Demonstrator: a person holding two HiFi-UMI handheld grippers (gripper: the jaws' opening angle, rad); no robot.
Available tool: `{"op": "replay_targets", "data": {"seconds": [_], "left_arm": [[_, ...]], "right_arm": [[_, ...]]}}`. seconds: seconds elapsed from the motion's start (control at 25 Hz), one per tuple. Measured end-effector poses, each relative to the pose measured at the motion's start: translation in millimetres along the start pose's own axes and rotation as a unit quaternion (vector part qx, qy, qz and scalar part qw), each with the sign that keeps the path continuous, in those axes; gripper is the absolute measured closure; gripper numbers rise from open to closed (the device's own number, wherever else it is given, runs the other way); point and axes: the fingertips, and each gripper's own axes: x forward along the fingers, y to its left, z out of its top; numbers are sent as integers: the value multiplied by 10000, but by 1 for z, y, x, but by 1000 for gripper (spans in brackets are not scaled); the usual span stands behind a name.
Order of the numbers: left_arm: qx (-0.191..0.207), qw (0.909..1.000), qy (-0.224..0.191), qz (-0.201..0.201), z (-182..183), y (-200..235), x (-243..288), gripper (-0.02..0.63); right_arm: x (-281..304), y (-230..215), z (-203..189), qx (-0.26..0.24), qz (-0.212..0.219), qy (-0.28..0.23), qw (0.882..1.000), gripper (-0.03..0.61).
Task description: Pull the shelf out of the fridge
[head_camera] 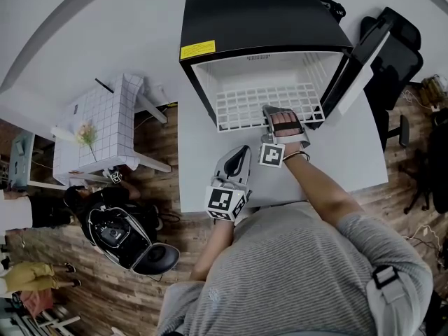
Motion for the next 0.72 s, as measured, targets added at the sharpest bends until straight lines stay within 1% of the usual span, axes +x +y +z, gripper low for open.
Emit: {"op": "replay_targets", "data": {"seconds": [0.08,0.2,0.36,0.52,0.6,0.72], "left_arm": [[4,10000,7,-4,-1,0,0,601],[-1,10000,4,6,0,2,0,601],[5,10000,8,-1,-1,1,-1,601],[35,10000,-21,-29,-1,-2,-2,601],[42,10000,-25,-31,-2,-3,-2,601],[38,10000,-23,-37,-2,-4,-4,601]], "right_arm": [[-3,-3,3,105,-15,-27,9999,543],[-9,-5,0,-87,-130,62,9999,543],[-14,-7,-1,-150,-179,72,9997,541],[-18,-4,3,98,-58,19,9999,542],[-20,-4,1,-22,-147,73,9999,543],[-24,4,0,-31,-64,67,10000,541]]}}
